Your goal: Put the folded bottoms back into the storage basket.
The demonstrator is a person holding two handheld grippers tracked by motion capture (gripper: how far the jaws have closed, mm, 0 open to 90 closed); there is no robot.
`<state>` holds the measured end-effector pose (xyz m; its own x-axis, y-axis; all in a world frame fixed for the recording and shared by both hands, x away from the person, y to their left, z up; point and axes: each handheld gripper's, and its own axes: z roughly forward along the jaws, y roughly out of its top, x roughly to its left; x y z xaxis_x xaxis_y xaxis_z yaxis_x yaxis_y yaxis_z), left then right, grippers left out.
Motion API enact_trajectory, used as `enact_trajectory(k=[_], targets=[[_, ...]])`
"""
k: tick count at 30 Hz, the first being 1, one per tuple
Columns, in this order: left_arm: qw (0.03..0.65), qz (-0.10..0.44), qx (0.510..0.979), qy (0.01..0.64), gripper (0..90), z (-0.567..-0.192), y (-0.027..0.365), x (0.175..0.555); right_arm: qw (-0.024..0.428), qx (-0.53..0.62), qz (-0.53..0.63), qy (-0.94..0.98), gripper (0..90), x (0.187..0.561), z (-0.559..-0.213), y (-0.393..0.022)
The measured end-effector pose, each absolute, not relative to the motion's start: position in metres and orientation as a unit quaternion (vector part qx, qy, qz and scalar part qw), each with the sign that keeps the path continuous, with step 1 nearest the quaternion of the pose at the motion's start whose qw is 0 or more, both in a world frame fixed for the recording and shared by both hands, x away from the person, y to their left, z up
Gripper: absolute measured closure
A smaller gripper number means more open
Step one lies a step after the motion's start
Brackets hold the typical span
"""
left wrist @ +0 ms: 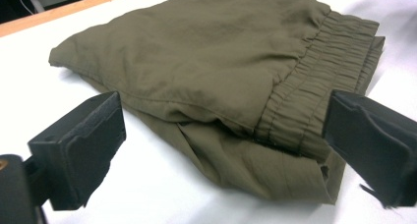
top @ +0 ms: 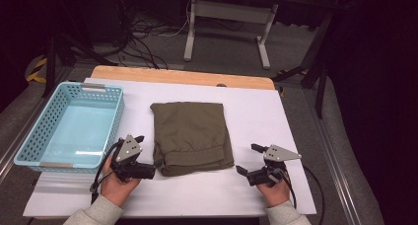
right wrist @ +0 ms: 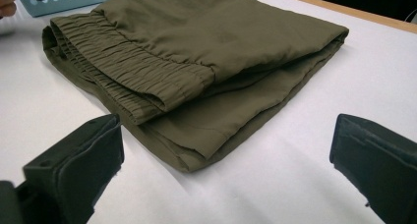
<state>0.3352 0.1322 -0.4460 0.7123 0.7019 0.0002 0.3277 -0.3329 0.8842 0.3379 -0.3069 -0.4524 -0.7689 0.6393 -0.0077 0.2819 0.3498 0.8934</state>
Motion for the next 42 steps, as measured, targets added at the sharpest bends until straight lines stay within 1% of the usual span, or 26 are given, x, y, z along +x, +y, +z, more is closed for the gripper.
enact_trajectory(k=[4, 9, 16, 21, 23, 30, 32, 42], targets=[[0.485, 0.195, 0.787, 0.328, 1.6, -0.443, 0.131, 0.338, 0.176, 0.289, 0.492, 0.802, 0.2, 0.339, -0.453, -0.307], [0.479, 0.2, 0.789, 0.328, 1.4, -0.439, 0.127, 0.342, 0.175, 0.29, 0.491, 0.803, 0.2, 0.338, -0.454, -0.306], [0.485, 0.181, 0.791, 0.325, 0.3, -0.433, 0.124, 0.35, 0.172, 0.29, 0.491, 0.803, 0.2, 0.338, -0.454, -0.306], [0.484, 0.181, 0.796, 0.315, 0.2, -0.428, 0.121, 0.355, 0.172, 0.291, 0.491, 0.803, 0.2, 0.338, -0.454, -0.306], [0.471, 0.183, 0.801, 0.32, 0.3, -0.426, 0.119, 0.358, 0.172, 0.292, 0.489, 0.804, 0.2, 0.338, -0.454, -0.306], [0.459, 0.183, 0.803, 0.334, 0.3, -0.424, 0.116, 0.369, 0.174, 0.287, 0.49, 0.805, 0.2, 0.337, -0.454, -0.306], [0.459, 0.18, 0.798, 0.347, 2.3, -0.423, 0.115, 0.373, 0.174, 0.287, 0.49, 0.805, 0.2, 0.337, -0.454, -0.305], [0.45, 0.178, 0.797, 0.361, 2.3, -0.417, 0.108, 0.389, 0.174, 0.288, 0.49, 0.805, 0.2, 0.337, -0.454, -0.306]])
